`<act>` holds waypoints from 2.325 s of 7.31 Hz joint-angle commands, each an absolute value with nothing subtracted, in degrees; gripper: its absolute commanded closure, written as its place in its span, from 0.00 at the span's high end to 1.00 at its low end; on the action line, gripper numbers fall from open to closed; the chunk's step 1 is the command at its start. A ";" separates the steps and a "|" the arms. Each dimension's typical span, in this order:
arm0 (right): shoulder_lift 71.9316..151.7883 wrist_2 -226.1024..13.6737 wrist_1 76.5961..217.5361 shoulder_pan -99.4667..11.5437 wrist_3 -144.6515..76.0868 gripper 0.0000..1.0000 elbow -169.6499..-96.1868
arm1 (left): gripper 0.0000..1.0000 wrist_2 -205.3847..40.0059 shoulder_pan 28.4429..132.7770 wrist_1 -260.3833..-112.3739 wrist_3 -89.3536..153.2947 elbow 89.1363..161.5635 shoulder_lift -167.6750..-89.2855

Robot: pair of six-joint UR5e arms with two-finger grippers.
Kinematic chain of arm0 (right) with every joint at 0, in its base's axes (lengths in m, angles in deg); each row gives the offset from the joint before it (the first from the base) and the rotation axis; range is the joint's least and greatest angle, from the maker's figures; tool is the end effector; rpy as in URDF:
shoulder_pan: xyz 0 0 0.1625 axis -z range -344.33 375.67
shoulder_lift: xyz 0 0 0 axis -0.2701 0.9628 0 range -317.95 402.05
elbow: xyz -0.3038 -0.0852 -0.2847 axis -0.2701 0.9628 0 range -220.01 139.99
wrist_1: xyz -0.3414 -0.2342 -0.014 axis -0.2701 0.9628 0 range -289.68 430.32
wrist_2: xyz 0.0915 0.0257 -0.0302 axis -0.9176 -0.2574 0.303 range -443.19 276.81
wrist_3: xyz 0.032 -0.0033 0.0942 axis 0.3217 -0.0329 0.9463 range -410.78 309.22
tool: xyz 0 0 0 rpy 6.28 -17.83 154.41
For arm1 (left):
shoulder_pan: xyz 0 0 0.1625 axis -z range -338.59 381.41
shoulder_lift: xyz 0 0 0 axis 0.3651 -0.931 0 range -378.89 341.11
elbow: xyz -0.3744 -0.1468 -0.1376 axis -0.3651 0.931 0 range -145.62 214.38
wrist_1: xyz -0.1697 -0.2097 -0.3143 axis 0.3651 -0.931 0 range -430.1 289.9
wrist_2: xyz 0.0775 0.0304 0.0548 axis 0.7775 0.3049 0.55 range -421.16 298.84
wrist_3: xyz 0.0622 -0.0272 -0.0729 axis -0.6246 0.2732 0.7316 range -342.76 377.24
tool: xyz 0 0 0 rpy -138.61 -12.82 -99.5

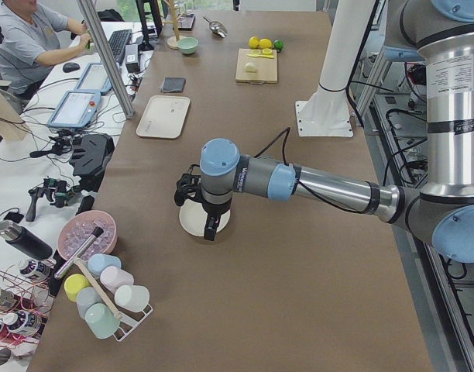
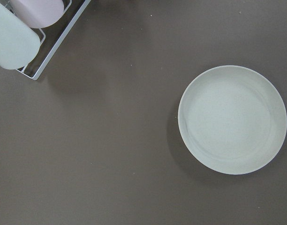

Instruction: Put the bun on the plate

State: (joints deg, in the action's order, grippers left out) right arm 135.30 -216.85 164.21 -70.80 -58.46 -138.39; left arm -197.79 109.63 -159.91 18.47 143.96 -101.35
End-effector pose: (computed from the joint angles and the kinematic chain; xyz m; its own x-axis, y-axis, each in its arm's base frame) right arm 0.0356 -0.4709 0.6215 0.7065 -0.1922 0.6811 0.1572 0.9810 0.1138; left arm -0.0471 -0.4410 0.5485 0.6821 0.1495 -0.7158 -0.0157 0.9816 0.1900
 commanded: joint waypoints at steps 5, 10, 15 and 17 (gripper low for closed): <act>135.65 -216.96 163.92 -70.81 -58.34 1.00 -138.89 | 0.97 -198.62 109.83 -160.89 18.82 143.80 -98.60; 135.65 -216.96 163.92 -70.81 -58.25 1.00 -139.15 | 0.98 -206.09 111.32 -161.33 18.39 148.01 -97.82; 135.48 -216.96 163.92 -70.73 -57.55 1.00 -139.24 | 1.00 -205.73 115.02 -177.67 19.88 143.36 -93.24; 135.48 -216.96 163.92 -70.73 -57.55 1.00 -139.15 | 1.00 -205.91 113.09 -177.68 18.39 141.53 -93.77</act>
